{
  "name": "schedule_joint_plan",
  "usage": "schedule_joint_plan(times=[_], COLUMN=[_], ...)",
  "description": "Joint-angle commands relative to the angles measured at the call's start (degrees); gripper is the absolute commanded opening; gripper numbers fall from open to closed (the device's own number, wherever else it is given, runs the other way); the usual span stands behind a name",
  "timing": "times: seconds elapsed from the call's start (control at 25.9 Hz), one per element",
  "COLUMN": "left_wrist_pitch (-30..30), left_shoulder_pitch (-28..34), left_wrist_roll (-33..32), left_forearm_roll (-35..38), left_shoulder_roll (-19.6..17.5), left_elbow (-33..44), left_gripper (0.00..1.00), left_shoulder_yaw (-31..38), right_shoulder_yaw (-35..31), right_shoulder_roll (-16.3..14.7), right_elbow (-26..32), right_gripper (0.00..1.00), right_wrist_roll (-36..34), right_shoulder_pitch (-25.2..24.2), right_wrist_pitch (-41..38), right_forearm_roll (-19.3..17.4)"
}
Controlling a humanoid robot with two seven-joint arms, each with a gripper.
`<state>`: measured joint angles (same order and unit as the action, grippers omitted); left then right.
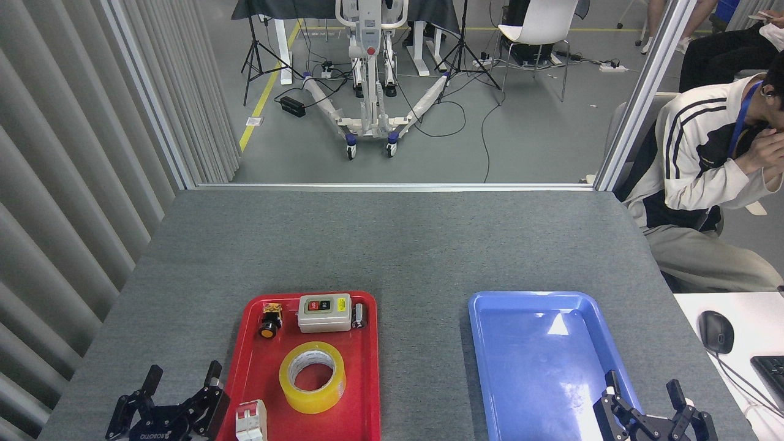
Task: Place and move tape with both arms
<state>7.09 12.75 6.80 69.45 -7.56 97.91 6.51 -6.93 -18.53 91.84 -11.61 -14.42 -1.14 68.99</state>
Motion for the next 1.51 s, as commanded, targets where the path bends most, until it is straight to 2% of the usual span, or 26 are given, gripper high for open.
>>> schedule_joint_plan(times=[0.0, 1.08, 1.24, 1.35, 1.47], left_wrist_pitch=[0.03, 0.12, -0.58, -0.58, -1.11], left_shoulder_pitch=[0.0, -0.35, -3.25, -8.0, -10.37], left_wrist_roll=[-0.21, -1.09, -1.44, -6.71, -18.75], left_forearm_roll=[-0.02, -0.02, 0.16, 0.16, 0.07], left_shoulder_roll=[0.0, -0.09, -0.09, -0.7, -1.32], left_elbow=[0.0, 0.7, 0.0, -2.37, -2.37], left_gripper=[1.0, 1.0, 1.0, 1.0, 1.0], left_shoulder_yaw=[0.08, -0.71, -1.67, -6.42, -7.03], right_shoulder_yaw=[-0.19, -1.68, -1.86, -2.12, -3.08], right_shoulder_roll=[0.16, 0.87, 0.87, 0.87, 0.87], right_elbow=[0.09, 0.0, -0.09, -0.17, -0.17], right_gripper=[1.0, 1.0, 1.0, 1.0, 1.0], right_wrist_roll=[0.01, 0.01, 0.01, -0.26, -0.26], right_shoulder_pitch=[0.18, 0.35, 0.35, 0.27, 0.27], right_wrist_pitch=[0.0, 0.0, 0.0, 0.0, -0.09], right_forearm_roll=[0.0, 0.0, 0.0, 0.09, 0.09])
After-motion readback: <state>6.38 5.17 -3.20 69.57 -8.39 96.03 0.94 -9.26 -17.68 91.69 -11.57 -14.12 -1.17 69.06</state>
